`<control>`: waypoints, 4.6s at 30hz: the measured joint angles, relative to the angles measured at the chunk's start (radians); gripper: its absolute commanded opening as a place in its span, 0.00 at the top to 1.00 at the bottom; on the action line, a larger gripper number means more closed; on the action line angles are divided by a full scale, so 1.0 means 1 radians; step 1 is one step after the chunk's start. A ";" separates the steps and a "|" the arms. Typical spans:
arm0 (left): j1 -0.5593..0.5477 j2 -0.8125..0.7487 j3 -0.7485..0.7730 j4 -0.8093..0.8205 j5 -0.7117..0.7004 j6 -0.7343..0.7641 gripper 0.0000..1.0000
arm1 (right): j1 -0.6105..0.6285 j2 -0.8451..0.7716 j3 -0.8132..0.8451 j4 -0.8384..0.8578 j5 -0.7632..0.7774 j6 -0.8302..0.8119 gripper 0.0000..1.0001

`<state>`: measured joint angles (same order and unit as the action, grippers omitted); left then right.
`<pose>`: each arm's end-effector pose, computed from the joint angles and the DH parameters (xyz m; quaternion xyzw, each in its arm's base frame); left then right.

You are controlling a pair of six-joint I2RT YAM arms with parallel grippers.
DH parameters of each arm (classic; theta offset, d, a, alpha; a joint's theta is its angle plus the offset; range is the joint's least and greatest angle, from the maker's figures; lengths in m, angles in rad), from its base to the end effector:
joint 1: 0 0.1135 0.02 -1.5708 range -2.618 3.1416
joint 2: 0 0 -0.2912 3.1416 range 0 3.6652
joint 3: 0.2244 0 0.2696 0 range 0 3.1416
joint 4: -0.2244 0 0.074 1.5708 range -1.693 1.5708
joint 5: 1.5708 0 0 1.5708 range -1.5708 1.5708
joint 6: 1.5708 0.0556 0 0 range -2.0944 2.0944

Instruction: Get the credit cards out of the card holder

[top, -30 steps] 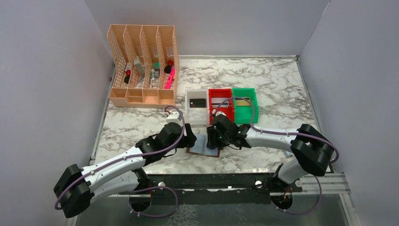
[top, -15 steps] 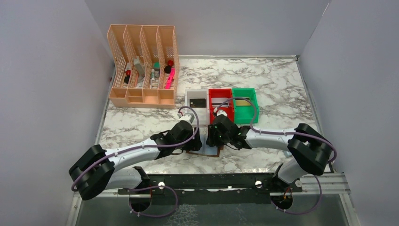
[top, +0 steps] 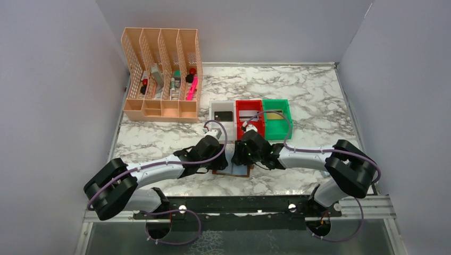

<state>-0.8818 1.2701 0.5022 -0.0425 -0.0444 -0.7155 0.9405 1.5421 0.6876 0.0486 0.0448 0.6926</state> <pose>0.1633 -0.1943 0.1584 0.0689 0.9258 -0.2514 0.2736 0.1901 0.2564 0.1523 -0.1064 0.9214 0.2577 0.2706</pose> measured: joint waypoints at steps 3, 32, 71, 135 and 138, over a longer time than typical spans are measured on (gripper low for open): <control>-0.002 0.001 0.000 0.012 0.023 -0.002 0.53 | 0.000 -0.019 0.005 -0.052 0.026 -0.001 0.51; -0.004 0.001 0.000 0.060 0.064 -0.015 0.59 | 0.000 -0.157 0.002 -0.362 0.110 0.006 0.47; -0.017 -0.047 -0.009 0.027 0.024 -0.016 0.56 | 0.000 -0.029 -0.010 -0.072 -0.032 0.234 0.55; -0.017 -0.215 -0.052 -0.116 -0.103 -0.046 0.44 | -0.143 -0.229 0.096 -0.304 0.006 -0.114 0.50; 0.010 -0.217 -0.034 -0.144 -0.124 -0.043 0.43 | -0.127 -0.213 0.150 -0.298 0.003 -0.110 0.49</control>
<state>-0.8722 1.0534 0.4683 -0.1867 -0.1684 -0.7589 0.8131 1.3293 0.8371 -0.2489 0.0479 0.5827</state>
